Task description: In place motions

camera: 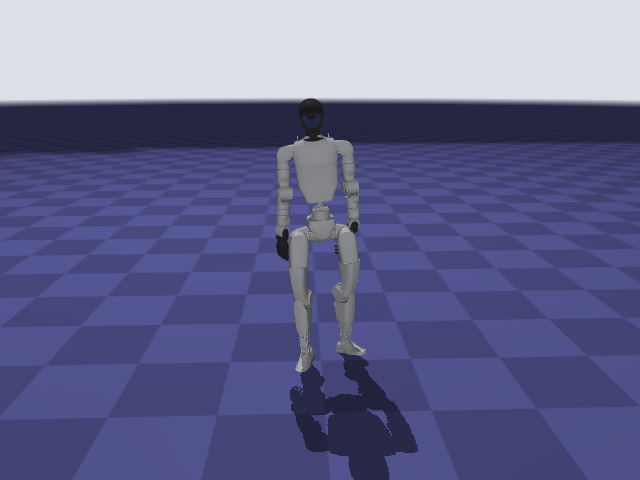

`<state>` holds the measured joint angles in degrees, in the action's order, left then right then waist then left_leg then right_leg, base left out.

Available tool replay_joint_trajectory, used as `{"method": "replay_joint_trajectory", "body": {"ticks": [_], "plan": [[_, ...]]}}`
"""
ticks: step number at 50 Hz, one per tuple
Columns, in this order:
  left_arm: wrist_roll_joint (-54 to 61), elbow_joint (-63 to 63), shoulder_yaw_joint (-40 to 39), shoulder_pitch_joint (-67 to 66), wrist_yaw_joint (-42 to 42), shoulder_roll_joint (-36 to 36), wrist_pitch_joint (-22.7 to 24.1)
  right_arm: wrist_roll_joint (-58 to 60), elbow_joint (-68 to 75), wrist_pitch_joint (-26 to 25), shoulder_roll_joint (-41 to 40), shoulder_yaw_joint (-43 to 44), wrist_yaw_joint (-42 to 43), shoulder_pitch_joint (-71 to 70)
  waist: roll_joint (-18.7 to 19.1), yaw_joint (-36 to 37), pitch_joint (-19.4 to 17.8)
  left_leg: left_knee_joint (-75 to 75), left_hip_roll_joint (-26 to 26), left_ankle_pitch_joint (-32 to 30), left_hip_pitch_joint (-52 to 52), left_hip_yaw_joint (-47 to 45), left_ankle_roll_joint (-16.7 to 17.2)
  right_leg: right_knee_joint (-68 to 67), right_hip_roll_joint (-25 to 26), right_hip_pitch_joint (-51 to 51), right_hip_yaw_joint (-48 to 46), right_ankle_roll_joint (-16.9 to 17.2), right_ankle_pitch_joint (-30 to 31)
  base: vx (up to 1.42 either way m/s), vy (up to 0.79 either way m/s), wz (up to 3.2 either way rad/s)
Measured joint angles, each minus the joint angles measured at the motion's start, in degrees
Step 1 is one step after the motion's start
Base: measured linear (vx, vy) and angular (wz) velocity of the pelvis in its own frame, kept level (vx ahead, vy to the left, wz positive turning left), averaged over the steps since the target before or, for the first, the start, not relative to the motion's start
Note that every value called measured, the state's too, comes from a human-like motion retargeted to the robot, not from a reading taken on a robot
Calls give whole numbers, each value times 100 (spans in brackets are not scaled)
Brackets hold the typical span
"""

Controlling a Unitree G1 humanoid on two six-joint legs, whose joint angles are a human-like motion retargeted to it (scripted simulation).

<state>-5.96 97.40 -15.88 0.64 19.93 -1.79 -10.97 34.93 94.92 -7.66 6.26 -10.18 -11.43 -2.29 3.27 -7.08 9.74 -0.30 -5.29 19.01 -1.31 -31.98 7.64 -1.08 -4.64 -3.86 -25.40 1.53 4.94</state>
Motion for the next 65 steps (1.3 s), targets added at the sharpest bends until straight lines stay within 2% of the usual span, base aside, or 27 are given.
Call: {"method": "replay_joint_trajectory", "body": {"ticks": [65], "plan": [[38, 0, 9, -1, -18, -30, -6, 14, -11, 50, -21, -23, 7, 0, -93, -16, 10, -4, -23, 9, -46, -10, 2, -22, 17, 9, 10, 6, -7, 0, 0, 0]]}}
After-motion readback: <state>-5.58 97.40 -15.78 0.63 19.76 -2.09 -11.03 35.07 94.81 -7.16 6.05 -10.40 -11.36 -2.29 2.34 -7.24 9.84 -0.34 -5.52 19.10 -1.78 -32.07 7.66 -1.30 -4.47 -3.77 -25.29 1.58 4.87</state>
